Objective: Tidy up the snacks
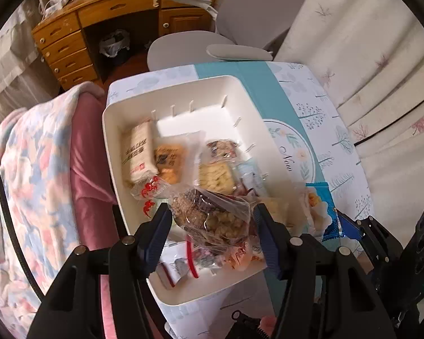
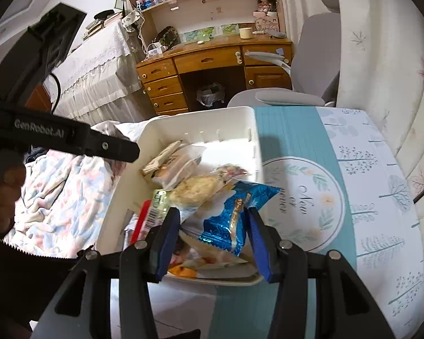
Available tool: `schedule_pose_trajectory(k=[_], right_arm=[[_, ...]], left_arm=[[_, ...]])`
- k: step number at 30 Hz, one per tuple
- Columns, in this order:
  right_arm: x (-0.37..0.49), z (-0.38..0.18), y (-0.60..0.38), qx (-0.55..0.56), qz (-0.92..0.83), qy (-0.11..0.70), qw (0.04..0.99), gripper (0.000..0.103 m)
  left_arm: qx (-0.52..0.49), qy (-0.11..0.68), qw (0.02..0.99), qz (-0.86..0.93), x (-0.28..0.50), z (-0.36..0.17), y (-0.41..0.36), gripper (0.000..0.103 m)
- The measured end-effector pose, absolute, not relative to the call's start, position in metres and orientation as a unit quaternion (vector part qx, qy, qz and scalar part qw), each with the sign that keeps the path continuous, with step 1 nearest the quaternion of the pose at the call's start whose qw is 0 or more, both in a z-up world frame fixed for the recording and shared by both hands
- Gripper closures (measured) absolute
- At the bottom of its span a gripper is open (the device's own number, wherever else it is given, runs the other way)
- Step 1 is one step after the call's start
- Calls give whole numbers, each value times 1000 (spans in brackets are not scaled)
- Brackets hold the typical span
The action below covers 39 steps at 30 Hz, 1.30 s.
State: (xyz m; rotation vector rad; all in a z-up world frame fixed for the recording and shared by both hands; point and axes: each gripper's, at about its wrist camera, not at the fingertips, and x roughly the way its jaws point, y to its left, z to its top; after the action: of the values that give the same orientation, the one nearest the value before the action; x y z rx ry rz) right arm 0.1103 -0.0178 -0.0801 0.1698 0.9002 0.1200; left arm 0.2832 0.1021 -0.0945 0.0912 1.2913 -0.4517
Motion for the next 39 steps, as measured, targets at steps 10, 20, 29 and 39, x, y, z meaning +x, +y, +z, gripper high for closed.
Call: schedule_pose_trajectory(k=[10, 20, 29, 39], right_arm=[[111, -86, 9, 93, 50, 451, 886, 36], [82, -82, -9, 104, 52, 489, 864, 20], [43, -83, -59, 100, 74, 536, 835, 16], [-14, -58, -136, 82, 85, 552, 825, 9]], left_arm=[[-38, 574, 792, -204, 277, -96, 146, 22], [-97, 586, 791, -145, 215, -121, 186, 22], [-123, 577, 804, -69, 136, -128, 168, 22], [-133, 552, 822, -37, 58, -101, 72, 22]])
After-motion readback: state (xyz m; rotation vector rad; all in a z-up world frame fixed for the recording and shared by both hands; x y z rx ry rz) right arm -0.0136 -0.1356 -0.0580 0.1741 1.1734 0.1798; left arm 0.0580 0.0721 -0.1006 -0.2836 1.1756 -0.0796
